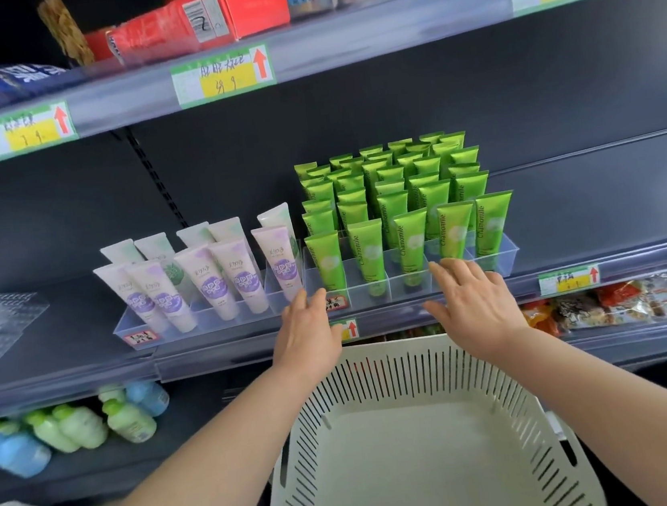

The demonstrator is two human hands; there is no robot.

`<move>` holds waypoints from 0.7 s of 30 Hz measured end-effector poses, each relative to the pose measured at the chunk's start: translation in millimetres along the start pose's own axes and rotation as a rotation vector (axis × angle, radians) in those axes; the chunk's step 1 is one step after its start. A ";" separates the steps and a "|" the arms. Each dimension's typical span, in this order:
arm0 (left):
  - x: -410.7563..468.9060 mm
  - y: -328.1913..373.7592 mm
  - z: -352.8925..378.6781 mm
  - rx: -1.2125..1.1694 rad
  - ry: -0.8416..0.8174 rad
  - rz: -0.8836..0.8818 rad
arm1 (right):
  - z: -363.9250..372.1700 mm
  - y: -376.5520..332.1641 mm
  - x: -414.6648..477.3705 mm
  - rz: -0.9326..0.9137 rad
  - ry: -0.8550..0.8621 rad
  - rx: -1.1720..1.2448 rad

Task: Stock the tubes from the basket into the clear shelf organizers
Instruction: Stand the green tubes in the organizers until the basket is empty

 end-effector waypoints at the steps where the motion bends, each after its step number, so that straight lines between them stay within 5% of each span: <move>1: 0.6 0.7 1.1 0.000 0.002 -0.007 | 1.0 0.6 0.3 -0.001 -0.001 -0.005; 21: 7.0 9.6 0.6 -0.048 0.067 -0.052 | 2.4 4.7 3.1 0.005 0.066 -0.017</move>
Point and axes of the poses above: each hand's wrist, its own x-axis towards the middle knuckle, its own z-axis out of the palm, y = z × x, the point moved 5 cm from there along x, towards the middle knuckle, and after that the axes turned 12 degrees about -z, right-handed, at the moved point
